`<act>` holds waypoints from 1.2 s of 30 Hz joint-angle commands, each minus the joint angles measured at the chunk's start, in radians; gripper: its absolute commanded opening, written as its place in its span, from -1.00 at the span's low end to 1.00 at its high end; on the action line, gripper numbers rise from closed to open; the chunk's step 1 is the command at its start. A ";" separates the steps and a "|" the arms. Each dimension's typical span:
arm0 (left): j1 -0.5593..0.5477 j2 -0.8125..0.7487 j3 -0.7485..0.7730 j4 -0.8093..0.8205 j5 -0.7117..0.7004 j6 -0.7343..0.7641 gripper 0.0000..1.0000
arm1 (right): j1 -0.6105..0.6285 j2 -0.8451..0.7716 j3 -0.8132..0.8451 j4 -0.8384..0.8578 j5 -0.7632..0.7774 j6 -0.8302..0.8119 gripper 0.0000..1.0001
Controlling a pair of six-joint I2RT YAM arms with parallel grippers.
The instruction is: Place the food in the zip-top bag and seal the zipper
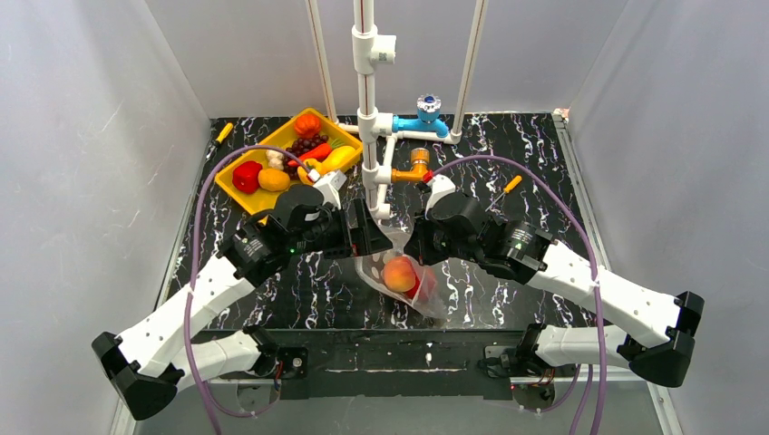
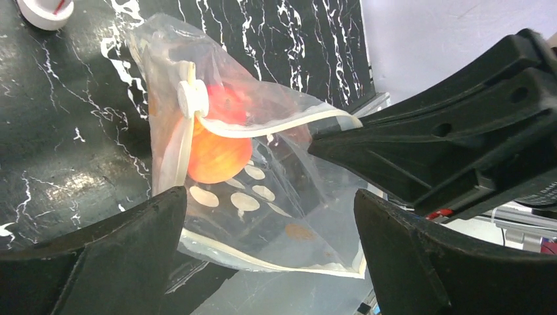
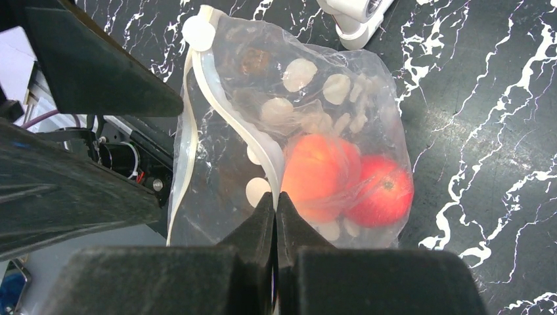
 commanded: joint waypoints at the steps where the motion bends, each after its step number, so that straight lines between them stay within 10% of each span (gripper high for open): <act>1: -0.002 -0.029 0.093 -0.108 -0.076 0.061 0.97 | 0.002 -0.036 -0.009 0.046 0.008 0.002 -0.97; 15: 0.068 -0.074 0.269 -0.483 -0.692 0.276 0.97 | 0.002 -0.065 -0.034 0.026 0.025 0.005 -0.97; 27: 0.576 0.148 0.176 -0.225 -0.378 0.369 0.96 | 0.002 -0.072 -0.030 0.011 0.041 -0.003 -0.97; 36: 0.772 0.351 -0.006 0.389 -0.131 -0.021 0.97 | 0.000 -0.068 -0.027 0.008 0.058 -0.028 -0.97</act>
